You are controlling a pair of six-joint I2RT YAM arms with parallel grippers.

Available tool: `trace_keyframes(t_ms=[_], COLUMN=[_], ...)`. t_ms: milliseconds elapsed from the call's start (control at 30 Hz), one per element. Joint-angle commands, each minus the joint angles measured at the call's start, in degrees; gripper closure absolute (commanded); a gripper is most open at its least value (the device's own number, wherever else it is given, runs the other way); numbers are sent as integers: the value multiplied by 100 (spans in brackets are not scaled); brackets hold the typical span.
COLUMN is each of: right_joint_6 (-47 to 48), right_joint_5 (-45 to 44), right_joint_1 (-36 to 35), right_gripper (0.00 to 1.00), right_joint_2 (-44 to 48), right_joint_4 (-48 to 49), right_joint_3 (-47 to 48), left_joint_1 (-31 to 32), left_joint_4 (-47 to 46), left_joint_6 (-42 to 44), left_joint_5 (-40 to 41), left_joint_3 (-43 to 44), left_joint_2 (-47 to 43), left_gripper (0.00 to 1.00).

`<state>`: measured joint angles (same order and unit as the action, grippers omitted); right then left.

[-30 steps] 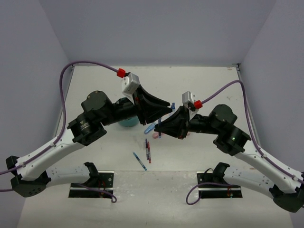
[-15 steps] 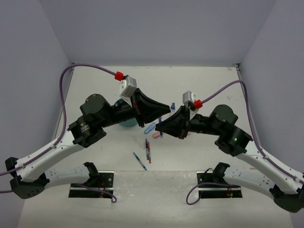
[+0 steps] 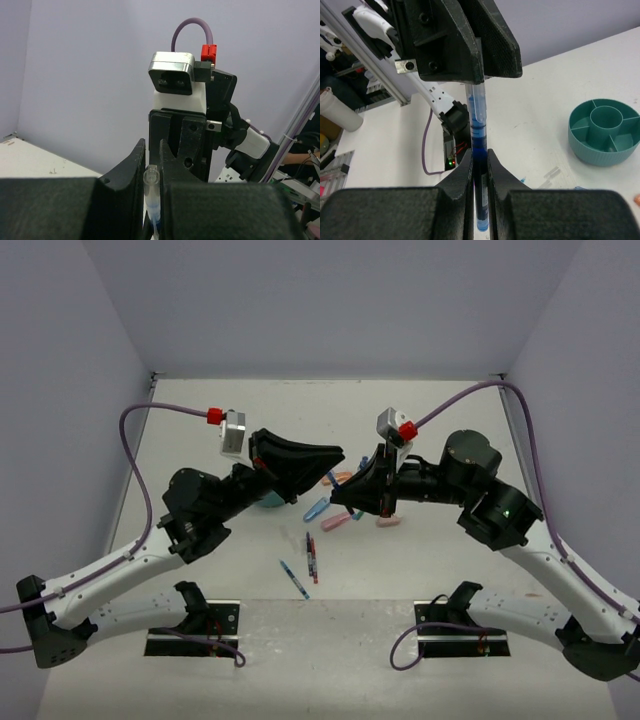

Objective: Sort the stationery into containers
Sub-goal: Place the pen in the storage box.

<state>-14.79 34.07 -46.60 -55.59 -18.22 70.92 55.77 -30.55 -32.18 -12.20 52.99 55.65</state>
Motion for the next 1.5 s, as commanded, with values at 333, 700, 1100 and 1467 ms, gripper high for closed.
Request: trace_keyframes(t_ms=[333, 700, 1100, 1467], right_joint_6=[161, -14, -59, -18], right_joint_5=[-133, -2289, -2200, -1930], right_joint_1=[306, 301, 296, 301], right_gripper=[1, 1, 1, 1], right_joint_2=[1189, 2750, 3169, 2962], right_joint_4=[2315, 1612, 1258, 1202], right_joint_3=[-1979, -3042, -3495, -3394], left_joint_1=[-652, -2019, -2190, -2255], left_joint_4=[4884, 4239, 2779, 1808], left_joint_6=[644, 1124, 1035, 1091], left_joint_5=[1916, 4679, 5298, 5209], left_joint_3=[2522, 2600, 859, -144], left_joint_2=[521, 1902, 2036, 1887], left_gripper=[100, 100, 100, 100])
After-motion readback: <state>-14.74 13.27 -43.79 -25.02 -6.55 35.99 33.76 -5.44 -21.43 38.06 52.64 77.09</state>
